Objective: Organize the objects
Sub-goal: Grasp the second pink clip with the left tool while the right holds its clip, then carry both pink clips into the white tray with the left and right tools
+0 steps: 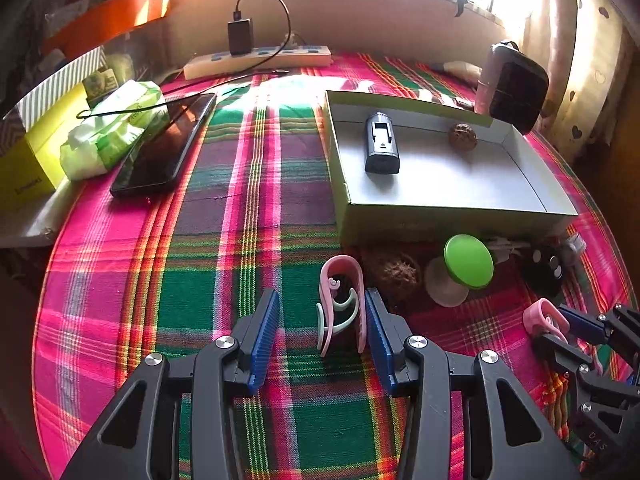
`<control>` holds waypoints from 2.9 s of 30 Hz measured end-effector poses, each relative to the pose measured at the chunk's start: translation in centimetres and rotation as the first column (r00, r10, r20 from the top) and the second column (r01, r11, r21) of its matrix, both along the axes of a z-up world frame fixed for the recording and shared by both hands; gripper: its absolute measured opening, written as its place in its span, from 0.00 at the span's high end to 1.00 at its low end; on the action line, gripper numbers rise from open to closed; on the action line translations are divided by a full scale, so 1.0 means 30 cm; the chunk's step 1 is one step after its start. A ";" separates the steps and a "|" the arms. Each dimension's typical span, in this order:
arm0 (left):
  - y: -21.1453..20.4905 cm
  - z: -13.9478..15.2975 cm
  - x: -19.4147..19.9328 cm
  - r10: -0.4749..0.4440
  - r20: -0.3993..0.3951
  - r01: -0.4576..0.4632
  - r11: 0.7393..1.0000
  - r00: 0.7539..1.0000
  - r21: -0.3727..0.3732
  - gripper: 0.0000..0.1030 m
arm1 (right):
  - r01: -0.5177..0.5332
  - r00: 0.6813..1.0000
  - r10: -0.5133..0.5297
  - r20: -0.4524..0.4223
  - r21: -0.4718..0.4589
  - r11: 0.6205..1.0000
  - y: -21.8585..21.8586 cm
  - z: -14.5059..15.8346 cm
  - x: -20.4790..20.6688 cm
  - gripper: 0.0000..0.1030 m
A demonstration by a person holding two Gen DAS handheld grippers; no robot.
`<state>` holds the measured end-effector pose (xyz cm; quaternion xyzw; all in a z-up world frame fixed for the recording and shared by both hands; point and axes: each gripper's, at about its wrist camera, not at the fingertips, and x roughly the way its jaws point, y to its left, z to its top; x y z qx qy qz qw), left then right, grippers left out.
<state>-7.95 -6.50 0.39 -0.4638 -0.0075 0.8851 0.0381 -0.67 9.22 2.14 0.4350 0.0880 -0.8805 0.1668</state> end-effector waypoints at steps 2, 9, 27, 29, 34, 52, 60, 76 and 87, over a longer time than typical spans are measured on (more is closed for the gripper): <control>0.000 -0.001 -0.006 -0.001 0.000 0.000 1.000 1.000 -0.010 0.60 | 0.000 1.000 0.000 -0.001 -0.001 1.000 0.000 0.000 0.001 0.71; 0.001 -0.001 -0.009 0.016 -0.005 -0.016 1.000 1.000 -0.021 0.66 | 0.002 1.000 -0.002 0.001 -0.007 1.000 -0.001 0.000 -0.006 0.71; -0.012 0.000 -0.009 0.037 -0.008 -0.037 0.999 0.999 -0.020 0.79 | 0.007 1.000 -0.007 -0.006 -0.010 1.000 -0.005 0.002 -0.005 0.71; -0.011 0.002 -0.007 0.035 -0.009 -0.035 0.999 0.999 -0.017 0.79 | 0.007 1.000 -0.007 -0.009 -0.017 1.000 -0.003 0.005 -0.006 0.77; -0.005 0.015 0.005 0.028 -0.022 -0.029 0.999 0.999 -0.015 0.79 | 0.012 1.000 -0.012 -0.007 -0.023 1.000 0.002 0.003 -0.010 0.76; 0.030 0.083 0.037 -0.011 -0.060 0.011 1.000 0.998 0.000 0.79 | 0.020 0.999 -0.022 -0.029 -0.051 0.998 0.021 0.047 -0.017 0.76; 0.055 0.110 0.033 -0.030 -0.078 0.030 1.000 0.996 -0.002 0.79 | 0.031 0.998 -0.034 -0.052 -0.066 0.997 0.033 0.088 -0.039 0.76; 0.124 0.171 -0.053 -0.075 -0.115 0.077 0.997 0.991 0.019 0.79 | 0.075 0.993 -0.083 -0.081 -0.099 0.992 0.072 0.161 -0.148 0.76; 0.175 0.170 -0.171 -0.096 -0.106 0.100 0.994 0.990 0.031 0.79 | 0.121 0.989 -0.127 -0.070 -0.090 0.989 0.097 0.168 -0.278 0.76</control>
